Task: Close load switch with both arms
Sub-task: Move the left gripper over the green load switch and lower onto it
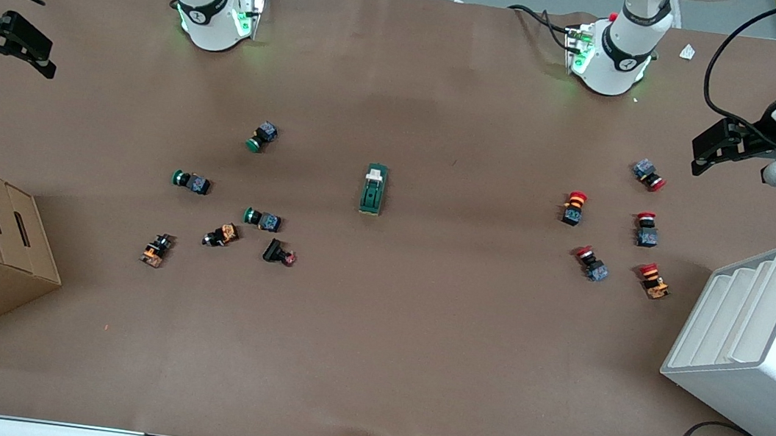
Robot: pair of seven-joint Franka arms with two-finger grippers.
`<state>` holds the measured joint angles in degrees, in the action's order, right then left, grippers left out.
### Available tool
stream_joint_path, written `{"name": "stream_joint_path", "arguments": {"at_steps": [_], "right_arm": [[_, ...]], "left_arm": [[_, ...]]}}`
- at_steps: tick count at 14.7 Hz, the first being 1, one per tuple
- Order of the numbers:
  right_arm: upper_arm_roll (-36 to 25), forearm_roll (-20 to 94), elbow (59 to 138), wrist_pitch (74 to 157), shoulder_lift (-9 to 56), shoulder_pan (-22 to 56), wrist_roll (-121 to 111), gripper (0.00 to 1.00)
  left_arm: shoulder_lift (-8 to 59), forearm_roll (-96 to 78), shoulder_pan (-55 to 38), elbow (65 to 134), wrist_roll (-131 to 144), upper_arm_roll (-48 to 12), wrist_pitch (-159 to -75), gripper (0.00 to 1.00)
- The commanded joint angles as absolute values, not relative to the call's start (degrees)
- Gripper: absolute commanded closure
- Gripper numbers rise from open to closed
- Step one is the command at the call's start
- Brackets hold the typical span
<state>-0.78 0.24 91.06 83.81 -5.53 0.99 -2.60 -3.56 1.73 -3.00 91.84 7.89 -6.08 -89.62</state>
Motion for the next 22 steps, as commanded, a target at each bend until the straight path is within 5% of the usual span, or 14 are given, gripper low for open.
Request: {"name": "stream_joint_path", "arguments": {"at_steps": [1, 7, 11, 22], "right_arm": [[-1.14, 0.79, 92.90, 84.64, -7.21, 1.05, -2.99, 0.00], [-1.14, 0.79, 92.90, 84.73, -7.21, 1.14, -2.99, 0.00], [-1.14, 0.79, 92.90, 84.73, -7.21, 1.14, -2.99, 0.00], [-1.14, 0.79, 92.90, 84.90, -7.21, 1.23, -2.99, 0.00]], "left_arm": [[-3.87, 0.09, -2.72, 91.05, 7.21, -6.06, -88.42, 0.00], [-0.01, 0.18, -5.26, 88.42, 8.79, -8.25, -91.57, 0.00], [6.92, 0.97, -9.92, 88.86, 22.28, -14.67, -100.17, 0.00], [27.76, 20.72, -33.20, 90.43, 61.23, -15.21, -126.72, 0.02]]}}
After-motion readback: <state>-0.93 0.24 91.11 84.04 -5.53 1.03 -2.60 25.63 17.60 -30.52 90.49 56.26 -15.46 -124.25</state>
